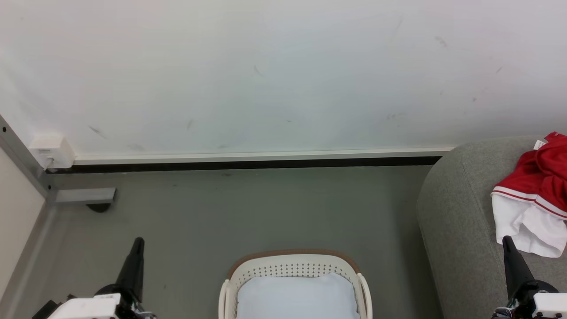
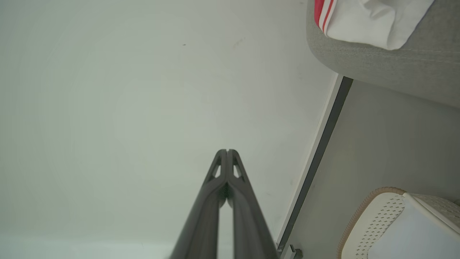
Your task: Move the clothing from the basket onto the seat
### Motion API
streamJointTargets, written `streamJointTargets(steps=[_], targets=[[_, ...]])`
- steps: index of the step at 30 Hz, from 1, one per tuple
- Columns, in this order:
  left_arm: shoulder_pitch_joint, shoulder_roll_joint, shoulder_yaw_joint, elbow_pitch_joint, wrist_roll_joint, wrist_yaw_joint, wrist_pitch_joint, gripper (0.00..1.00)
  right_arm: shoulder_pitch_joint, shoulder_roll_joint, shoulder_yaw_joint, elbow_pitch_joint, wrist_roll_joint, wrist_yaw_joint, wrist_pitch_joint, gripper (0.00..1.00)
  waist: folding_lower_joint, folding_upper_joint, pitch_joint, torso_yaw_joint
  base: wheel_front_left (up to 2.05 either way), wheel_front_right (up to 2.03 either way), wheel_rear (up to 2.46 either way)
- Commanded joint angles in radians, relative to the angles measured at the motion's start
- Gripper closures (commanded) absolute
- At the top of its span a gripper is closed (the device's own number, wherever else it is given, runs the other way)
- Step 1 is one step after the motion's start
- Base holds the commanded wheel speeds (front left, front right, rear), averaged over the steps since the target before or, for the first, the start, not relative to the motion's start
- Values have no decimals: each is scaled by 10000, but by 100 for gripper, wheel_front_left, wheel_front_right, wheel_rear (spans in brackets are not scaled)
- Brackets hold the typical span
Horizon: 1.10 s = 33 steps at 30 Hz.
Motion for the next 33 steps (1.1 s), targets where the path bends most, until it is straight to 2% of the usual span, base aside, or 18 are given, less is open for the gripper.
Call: streamJointTargets(steps=[1, 33], targets=[[-86, 24, 24, -36, -138, -40, 34, 100, -122, -70, -37, -52, 14, -24, 42, 100, 0, 0, 0, 0, 0, 0, 0], [-86, 24, 22, -37, -139, -40, 33, 100, -123, -70, -36, -51, 15, -25, 41, 100, 0, 0, 0, 0, 0, 0, 0]])
